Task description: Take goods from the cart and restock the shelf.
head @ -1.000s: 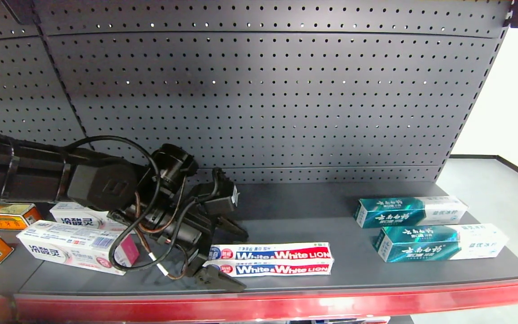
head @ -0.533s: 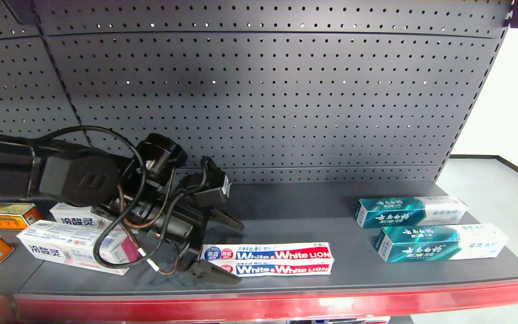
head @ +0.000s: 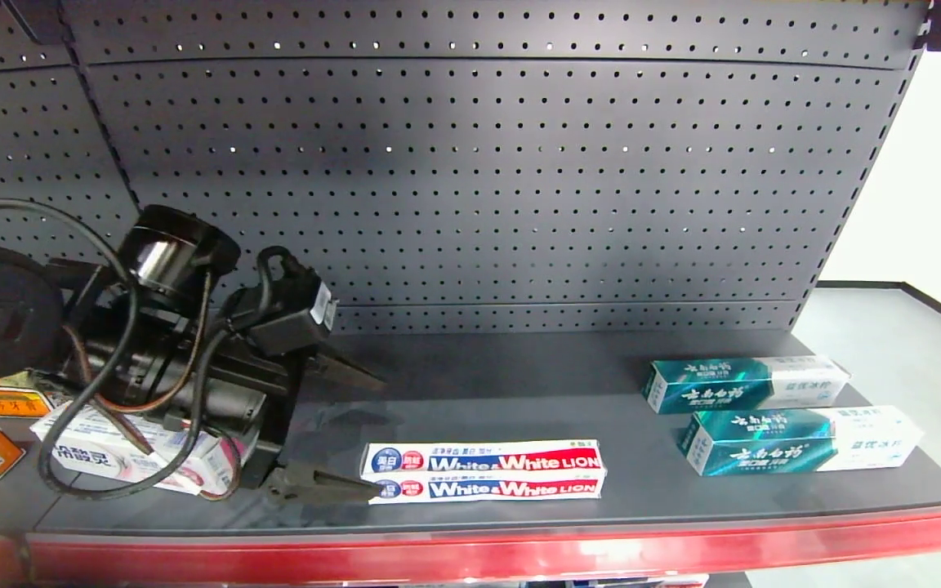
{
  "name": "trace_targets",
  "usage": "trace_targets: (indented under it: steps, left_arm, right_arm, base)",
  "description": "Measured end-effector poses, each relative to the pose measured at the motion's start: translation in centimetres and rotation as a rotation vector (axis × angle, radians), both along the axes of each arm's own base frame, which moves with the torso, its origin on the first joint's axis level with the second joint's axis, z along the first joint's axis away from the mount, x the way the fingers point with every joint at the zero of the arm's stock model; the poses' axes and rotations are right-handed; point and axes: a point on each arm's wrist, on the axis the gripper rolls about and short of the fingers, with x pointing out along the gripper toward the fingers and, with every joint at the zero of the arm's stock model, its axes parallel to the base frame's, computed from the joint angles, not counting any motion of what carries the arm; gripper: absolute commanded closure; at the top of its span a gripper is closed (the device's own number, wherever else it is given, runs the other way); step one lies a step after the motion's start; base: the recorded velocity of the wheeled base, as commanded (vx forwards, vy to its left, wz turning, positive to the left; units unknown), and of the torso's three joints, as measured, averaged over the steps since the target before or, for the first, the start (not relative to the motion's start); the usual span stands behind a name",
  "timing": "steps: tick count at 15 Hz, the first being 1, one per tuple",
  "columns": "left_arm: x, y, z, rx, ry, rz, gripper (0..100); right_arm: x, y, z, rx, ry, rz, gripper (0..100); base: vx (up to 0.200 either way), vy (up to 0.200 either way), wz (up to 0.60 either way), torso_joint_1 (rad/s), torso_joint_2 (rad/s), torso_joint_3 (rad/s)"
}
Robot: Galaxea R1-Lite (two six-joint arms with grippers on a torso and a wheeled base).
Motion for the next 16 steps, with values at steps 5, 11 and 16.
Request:
trace_targets:
  steps: [5,11,16]
  left_arm:
    - [-2.2,1.9,1.7,-0.012,-0.063,0.053,0]
    - [-3.5,2.5,2.8,-0.026,-0.135,0.073,0]
    - [-4.1,3.5,2.1,-0.034,-0.193,0.117,0]
  right_arm:
    - [4.3,1.0,2.9,-0.013,0.075,0.054,100]
    - [9.7,3.7,6.7,-0.062,0.133,0.117,100]
    - [13.3,6.6,8.0,-0.087,0.164,0.208,100]
  base:
    - [0.000,0.000,0.00,0.000,0.00,0.000]
    - [0.000,0.000,0.00,0.000,0.00,0.000]
    - [0.000,0.000,0.00,0.000,0.00,0.000]
